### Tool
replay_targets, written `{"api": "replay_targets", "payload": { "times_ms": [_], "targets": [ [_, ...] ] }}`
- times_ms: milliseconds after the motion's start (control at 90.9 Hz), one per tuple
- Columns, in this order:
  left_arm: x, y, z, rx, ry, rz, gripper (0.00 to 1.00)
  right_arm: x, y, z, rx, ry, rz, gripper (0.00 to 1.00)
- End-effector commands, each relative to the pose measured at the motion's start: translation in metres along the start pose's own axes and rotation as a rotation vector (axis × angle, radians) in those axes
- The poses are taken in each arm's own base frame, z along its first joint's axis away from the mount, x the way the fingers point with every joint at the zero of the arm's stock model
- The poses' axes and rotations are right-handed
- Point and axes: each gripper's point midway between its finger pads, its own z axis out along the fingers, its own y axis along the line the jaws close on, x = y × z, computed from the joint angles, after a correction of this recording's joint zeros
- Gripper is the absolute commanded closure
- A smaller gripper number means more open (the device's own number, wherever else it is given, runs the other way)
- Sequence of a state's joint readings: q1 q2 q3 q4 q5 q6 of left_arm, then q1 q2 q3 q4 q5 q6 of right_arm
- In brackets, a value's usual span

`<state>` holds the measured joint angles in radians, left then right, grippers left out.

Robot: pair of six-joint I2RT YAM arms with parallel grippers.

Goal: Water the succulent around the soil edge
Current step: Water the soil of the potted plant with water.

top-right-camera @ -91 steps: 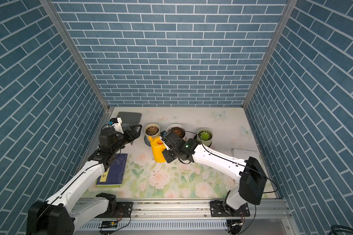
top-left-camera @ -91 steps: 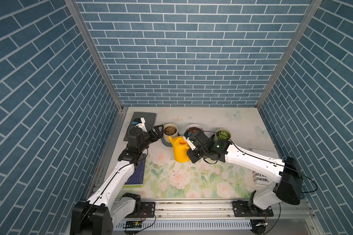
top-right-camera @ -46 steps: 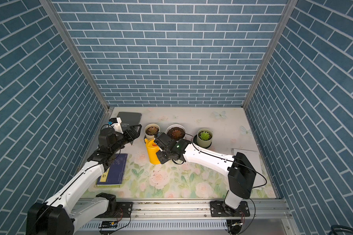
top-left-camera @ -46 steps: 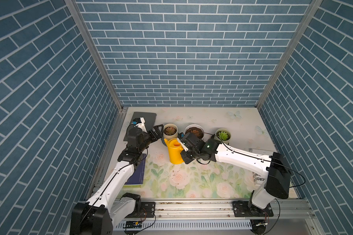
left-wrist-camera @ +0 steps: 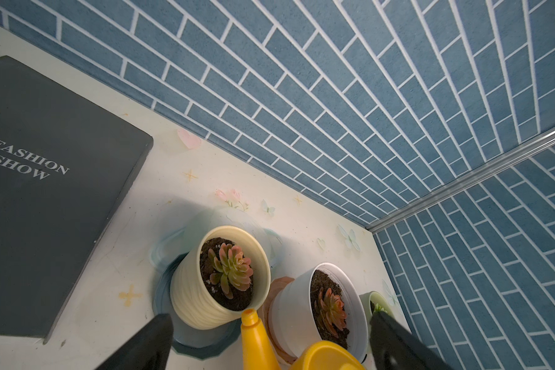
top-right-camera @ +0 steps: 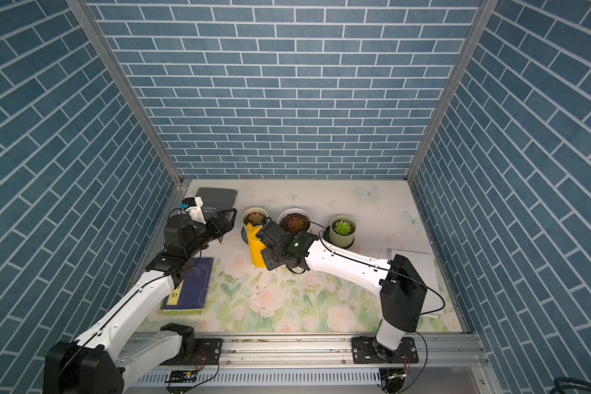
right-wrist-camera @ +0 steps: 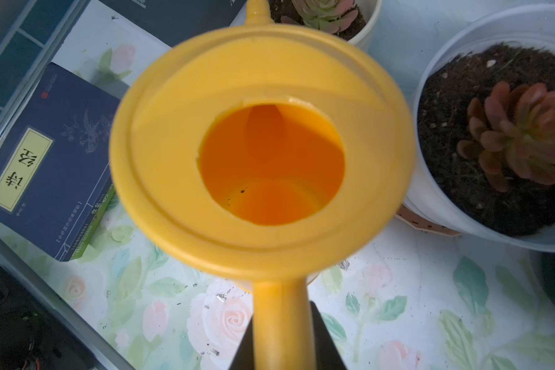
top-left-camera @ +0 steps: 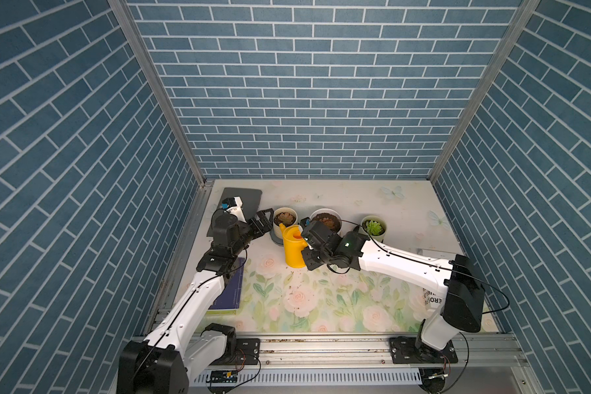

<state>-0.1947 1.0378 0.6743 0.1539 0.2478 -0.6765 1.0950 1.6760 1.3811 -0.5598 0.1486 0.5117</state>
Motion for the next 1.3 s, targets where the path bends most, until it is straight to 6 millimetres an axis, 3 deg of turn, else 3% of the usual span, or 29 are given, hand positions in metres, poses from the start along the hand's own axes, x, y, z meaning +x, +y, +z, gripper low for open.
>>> {"api": "replay_targets", "payload": {
  "times_ms": [0, 297, 792, 1078, 1287],
  "targets": [
    [-0.002, -0.002, -0.003, 0.005, -0.011, 0.012, 0.0, -0.011, -0.002, -0.011, 0.015, -0.054, 0.047, 1.0],
    [-0.002, -0.002, -0.003, 0.007, -0.01, 0.012, 0.0, -0.003, -0.007, -0.014, 0.017, -0.048, 0.066, 1.0],
    [-0.001, -0.001, -0.002, 0.004, -0.007, 0.012, 0.0, -0.002, 0.036, -0.009, -0.116, -0.023, -0.066, 1.0],
    [0.0, -0.001, -0.002, 0.005, -0.006, 0.011, 0.0, 0.008, 0.022, -0.012, -0.066, -0.009, -0.051, 1.0],
    [-0.001, -0.002, -0.002, 0.008, -0.008, 0.012, 0.0, 0.027, 0.004, -0.038, -0.074, -0.045, -0.027, 1.0]
  ]
}}
